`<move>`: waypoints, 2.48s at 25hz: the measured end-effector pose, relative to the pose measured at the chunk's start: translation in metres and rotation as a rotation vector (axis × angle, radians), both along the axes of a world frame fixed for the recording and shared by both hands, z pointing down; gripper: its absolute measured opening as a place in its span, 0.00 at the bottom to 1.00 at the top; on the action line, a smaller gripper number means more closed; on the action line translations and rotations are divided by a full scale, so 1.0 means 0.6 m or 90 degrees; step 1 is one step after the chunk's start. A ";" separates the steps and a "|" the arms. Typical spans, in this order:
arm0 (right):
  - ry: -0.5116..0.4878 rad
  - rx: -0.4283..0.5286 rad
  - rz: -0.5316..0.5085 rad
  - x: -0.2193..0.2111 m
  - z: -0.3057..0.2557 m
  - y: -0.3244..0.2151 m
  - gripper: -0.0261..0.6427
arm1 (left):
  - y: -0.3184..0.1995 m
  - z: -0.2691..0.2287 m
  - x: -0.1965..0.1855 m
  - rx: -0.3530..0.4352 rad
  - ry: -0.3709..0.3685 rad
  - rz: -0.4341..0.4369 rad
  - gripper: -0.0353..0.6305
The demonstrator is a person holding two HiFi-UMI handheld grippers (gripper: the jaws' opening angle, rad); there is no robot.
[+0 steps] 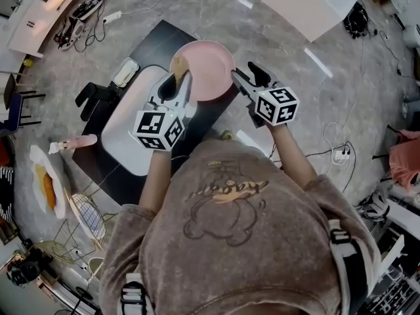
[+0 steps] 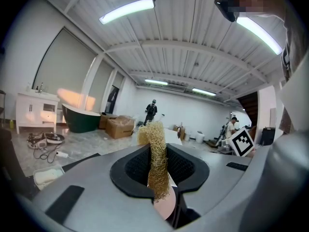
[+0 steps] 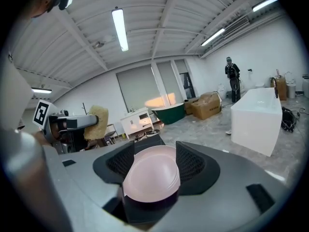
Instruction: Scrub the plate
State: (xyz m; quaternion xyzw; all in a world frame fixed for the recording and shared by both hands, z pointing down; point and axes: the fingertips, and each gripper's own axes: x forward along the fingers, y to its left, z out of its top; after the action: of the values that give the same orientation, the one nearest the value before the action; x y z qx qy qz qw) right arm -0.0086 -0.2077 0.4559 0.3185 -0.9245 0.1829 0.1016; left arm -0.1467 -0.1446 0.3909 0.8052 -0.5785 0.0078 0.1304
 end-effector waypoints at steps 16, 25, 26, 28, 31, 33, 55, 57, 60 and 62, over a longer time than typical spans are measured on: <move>0.087 -0.122 -0.070 -0.082 0.193 -0.167 0.40 | -0.010 0.008 -0.014 -0.034 0.008 -0.035 0.17; 0.149 -0.190 -0.118 -0.108 0.294 -0.199 0.36 | 0.001 0.027 -0.047 -0.061 -0.002 -0.069 0.17; 0.146 -0.208 -0.120 -0.110 0.302 -0.199 0.36 | 0.003 0.029 -0.051 -0.063 -0.002 -0.073 0.17; 0.141 -0.239 -0.119 -0.111 0.315 -0.199 0.32 | 0.004 0.033 -0.057 -0.066 -0.003 -0.077 0.17; 0.138 -0.262 -0.120 -0.110 0.325 -0.200 0.27 | 0.003 0.035 -0.060 -0.069 -0.004 -0.077 0.17; 0.140 -0.258 -0.129 -0.112 0.323 -0.199 0.25 | 0.002 0.035 -0.063 -0.070 -0.004 -0.078 0.17; 0.059 -0.169 -0.090 -0.073 0.164 -0.153 0.07 | -0.028 0.028 0.002 -0.039 -0.006 0.006 0.17; 0.042 -0.163 -0.084 -0.064 0.141 -0.139 0.08 | -0.031 0.025 0.018 -0.033 -0.010 0.024 0.17; 0.023 -0.152 -0.071 -0.052 0.105 -0.119 0.08 | -0.037 0.022 0.046 -0.026 -0.019 0.056 0.17; 0.009 -0.145 -0.066 -0.045 0.080 -0.103 0.08 | -0.044 0.022 0.068 -0.029 -0.029 0.086 0.17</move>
State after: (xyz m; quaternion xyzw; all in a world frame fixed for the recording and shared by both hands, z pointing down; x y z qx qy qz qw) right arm -0.0356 -0.2695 0.5040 0.2577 -0.9123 0.2793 0.1528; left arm -0.1060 -0.1710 0.4043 0.8388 -0.5254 0.0484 0.1347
